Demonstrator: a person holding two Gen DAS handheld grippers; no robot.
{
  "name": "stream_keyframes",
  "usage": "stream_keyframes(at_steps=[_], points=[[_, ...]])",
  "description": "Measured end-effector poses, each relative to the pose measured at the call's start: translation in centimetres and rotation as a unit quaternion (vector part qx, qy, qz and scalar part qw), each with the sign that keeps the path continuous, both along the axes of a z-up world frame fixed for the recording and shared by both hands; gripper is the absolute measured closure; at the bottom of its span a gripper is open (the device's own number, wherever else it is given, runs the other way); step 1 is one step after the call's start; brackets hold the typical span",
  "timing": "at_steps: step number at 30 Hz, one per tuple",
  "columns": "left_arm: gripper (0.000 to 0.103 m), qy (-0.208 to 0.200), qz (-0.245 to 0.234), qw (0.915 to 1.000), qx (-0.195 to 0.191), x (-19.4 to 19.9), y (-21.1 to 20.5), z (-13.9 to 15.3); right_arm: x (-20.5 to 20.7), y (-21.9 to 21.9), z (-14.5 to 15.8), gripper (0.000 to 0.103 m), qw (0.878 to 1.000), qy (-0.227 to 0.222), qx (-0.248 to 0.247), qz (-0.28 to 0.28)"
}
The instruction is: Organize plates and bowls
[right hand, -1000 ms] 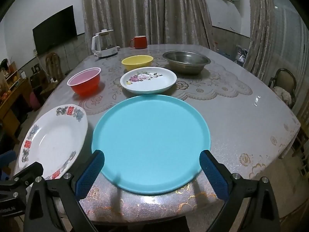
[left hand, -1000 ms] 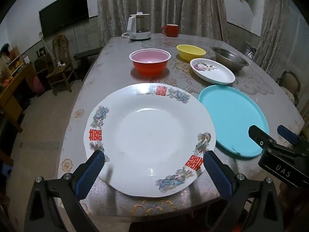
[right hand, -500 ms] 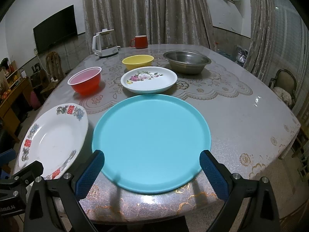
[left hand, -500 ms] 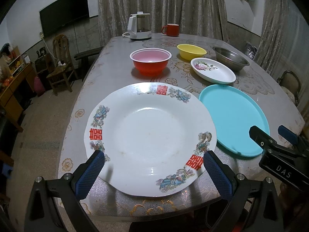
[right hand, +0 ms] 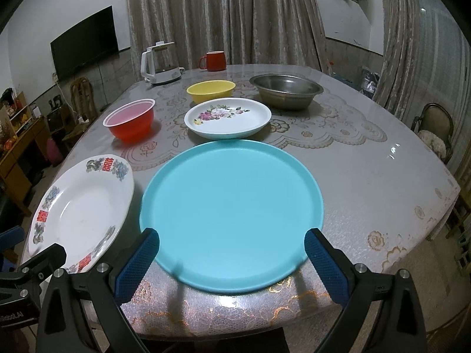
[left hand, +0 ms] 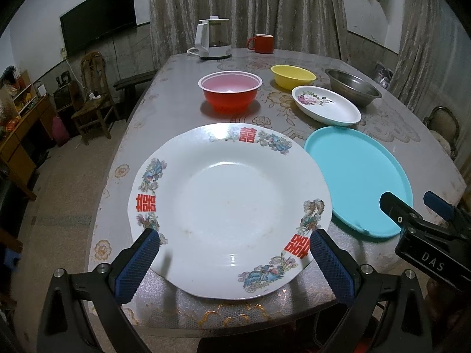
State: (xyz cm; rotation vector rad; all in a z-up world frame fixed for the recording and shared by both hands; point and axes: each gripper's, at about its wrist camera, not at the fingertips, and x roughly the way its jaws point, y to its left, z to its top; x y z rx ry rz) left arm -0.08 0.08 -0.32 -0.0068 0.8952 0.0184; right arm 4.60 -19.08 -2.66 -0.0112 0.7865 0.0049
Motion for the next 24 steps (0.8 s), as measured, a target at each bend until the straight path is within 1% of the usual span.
stream_keyframes(at_steps=[24], points=[[0.000, -0.002, 0.001, 1.0000, 0.001, 0.29, 0.00, 0.16, 0.35, 0.15, -0.03, 0.002, 1.000, 0.003, 0.001, 0.008]])
